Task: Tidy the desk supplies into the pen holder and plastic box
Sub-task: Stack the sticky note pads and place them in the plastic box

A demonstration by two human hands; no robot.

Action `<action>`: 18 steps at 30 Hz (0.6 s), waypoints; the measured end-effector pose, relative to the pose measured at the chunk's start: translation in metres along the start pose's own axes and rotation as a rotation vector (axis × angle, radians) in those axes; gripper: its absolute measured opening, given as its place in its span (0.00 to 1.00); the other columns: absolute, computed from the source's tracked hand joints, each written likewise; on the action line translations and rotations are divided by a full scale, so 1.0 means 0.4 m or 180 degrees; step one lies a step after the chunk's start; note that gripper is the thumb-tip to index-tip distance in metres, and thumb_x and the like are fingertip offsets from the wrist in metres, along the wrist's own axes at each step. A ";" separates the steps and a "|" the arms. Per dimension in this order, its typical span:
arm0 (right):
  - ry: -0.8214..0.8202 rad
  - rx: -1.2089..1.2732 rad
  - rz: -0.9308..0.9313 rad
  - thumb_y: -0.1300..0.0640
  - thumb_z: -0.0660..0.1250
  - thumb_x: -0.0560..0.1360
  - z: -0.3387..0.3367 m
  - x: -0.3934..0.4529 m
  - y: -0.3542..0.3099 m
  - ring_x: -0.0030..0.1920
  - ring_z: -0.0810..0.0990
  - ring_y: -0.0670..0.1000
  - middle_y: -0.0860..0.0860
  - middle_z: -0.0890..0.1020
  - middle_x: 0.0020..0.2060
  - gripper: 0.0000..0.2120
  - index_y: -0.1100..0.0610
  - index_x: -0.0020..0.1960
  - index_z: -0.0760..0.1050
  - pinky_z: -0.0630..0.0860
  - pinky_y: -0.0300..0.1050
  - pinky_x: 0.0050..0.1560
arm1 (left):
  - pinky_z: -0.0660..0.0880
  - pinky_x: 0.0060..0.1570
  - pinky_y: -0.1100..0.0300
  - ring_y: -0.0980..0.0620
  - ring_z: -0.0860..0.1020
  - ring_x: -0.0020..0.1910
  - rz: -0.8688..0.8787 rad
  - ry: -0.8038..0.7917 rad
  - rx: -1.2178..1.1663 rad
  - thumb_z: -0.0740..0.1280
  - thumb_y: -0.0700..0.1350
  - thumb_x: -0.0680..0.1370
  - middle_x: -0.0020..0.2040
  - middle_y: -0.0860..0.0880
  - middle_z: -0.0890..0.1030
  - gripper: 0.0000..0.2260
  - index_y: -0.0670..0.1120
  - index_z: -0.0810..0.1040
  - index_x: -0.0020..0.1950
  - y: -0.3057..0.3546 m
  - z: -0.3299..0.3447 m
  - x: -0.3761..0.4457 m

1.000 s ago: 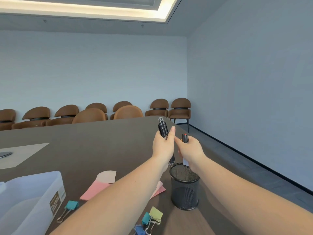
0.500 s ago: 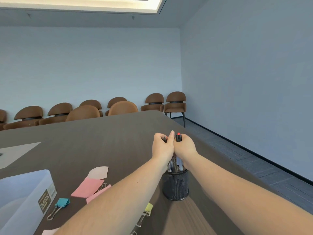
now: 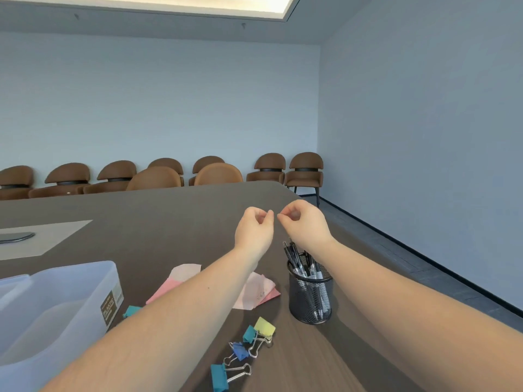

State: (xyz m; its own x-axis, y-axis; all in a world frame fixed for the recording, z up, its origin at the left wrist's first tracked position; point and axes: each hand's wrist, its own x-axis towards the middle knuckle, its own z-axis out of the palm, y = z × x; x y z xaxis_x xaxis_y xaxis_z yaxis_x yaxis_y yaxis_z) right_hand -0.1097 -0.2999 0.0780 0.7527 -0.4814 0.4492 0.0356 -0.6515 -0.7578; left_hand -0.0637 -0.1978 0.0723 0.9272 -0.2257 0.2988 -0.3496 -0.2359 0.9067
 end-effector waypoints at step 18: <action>-0.2118 -0.1340 -0.0412 0.54 0.68 0.75 0.214 -0.166 -0.110 0.51 0.76 0.50 0.49 0.78 0.50 0.10 0.56 0.55 0.79 0.72 0.43 0.50 | 0.71 0.42 0.58 0.45 0.73 0.47 -0.1150 -0.1619 0.3213 0.67 0.52 0.75 0.55 0.42 0.78 0.22 0.41 0.75 0.65 -0.194 -0.459 -0.166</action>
State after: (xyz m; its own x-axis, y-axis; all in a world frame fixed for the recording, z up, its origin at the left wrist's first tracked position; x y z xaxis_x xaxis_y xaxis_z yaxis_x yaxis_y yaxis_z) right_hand -0.1051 -0.1890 0.0409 0.9988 -0.0221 0.0440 -0.0018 -0.9089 -0.4169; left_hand -0.0735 0.0092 0.0368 0.9138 -0.2889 -0.2855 -0.2376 -0.9503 0.2011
